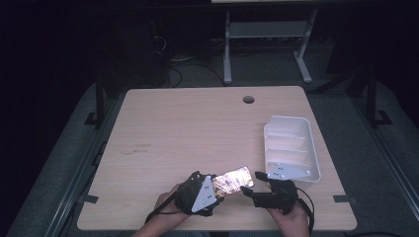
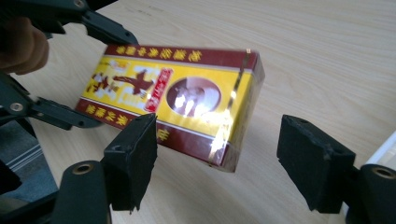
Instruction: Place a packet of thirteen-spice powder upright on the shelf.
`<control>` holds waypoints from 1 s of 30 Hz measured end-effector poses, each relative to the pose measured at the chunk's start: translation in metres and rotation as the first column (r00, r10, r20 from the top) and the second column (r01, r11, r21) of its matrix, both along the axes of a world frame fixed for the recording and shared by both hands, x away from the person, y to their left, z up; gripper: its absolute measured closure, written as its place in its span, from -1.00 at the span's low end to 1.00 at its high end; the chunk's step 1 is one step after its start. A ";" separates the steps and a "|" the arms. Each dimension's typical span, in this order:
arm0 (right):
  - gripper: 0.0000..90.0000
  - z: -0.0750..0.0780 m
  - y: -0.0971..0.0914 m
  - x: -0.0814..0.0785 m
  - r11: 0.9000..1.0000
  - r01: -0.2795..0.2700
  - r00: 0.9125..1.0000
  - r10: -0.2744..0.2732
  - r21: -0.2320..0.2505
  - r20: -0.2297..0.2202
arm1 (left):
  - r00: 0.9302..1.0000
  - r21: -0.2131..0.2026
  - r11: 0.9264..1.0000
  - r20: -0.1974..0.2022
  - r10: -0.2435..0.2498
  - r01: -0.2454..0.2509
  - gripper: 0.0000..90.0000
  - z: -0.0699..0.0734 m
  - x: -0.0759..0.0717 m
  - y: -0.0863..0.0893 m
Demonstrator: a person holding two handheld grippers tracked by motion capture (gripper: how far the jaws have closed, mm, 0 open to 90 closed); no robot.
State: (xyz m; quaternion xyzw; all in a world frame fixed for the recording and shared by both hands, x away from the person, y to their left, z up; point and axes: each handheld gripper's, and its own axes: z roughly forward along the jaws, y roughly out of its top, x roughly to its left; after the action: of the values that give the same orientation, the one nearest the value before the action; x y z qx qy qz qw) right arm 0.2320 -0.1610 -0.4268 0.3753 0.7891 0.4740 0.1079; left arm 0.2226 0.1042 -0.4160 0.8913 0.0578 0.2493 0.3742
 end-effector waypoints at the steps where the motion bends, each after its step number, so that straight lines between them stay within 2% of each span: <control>1: -0.39 0.001 0.000 -0.001 1.000 0.000 1.000 0.000 0.009 0.003 | 1.000 -0.004 1.000 0.016 -0.002 0.002 -0.28 0.001 -0.002 0.000; 4: -0.38 0.003 0.000 -0.003 0.999 -0.021 1.000 0.020 0.050 0.016 | 0.998 -0.019 1.000 0.058 -0.015 0.016 -0.27 0.004 -0.007 0.001; 7: -0.38 0.004 0.000 -0.004 0.995 -0.041 0.999 0.040 0.094 0.007 | 0.994 -0.020 0.999 0.106 -0.030 0.032 -0.27 0.005 -0.012 0.000; 10: -0.37 0.005 0.001 -0.003 0.987 -0.060 0.998 0.063 0.147 -0.016 | 0.992 -0.016 0.999 0.115 -0.047 0.049 -0.28 0.005 -0.015 -0.002; 11: -0.38 0.004 0.001 -0.003 0.987 -0.062 0.998 0.065 0.150 -0.019 | 0.992 -0.013 0.999 0.119 -0.045 0.047 -0.28 0.004 -0.016 -0.003; 13: -0.37 0.004 0.002 -0.002 0.988 -0.057 0.998 0.062 0.143 -0.030 | 0.993 -0.008 0.999 0.111 -0.044 0.046 -0.28 0.003 -0.015 -0.004; 15: -0.33 0.003 0.002 -0.001 0.986 -0.041 0.998 0.049 0.159 -0.048 | 0.994 -0.010 0.999 0.096 -0.042 0.043 -0.28 0.002 -0.013 -0.003; 17: -0.28 0.004 0.002 -0.002 0.985 -0.034 0.998 0.041 0.168 -0.042 | 0.997 -0.010 0.999 0.073 -0.035 0.036 -0.28 0.001 -0.010 -0.002; 22: -0.04 0.005 0.002 -0.004 0.982 -0.041 0.998 0.047 0.183 -0.030 | 0.999 0.025 1.000 0.026 -0.018 0.017 -0.28 -0.004 -0.004 -0.002; 28: 0.18 0.008 0.001 -0.006 0.968 -0.064 0.997 0.070 0.244 -0.014 | 1.000 0.034 0.999 0.021 -0.010 0.010 -0.29 -0.005 -0.003 -0.003; 30: 0.27 0.009 0.001 -0.006 0.959 -0.078 0.996 0.084 0.272 -0.013 | 1.000 0.044 0.999 0.019 -0.010 0.009 -0.29 -0.006 -0.002 -0.004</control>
State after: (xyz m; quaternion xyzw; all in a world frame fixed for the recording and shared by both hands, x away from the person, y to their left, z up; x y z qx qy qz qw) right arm 0.2259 -0.1601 -0.4176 0.3598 0.7327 0.5771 0.0263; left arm 0.2203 0.1005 -0.4223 0.8973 0.0443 0.2571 0.3562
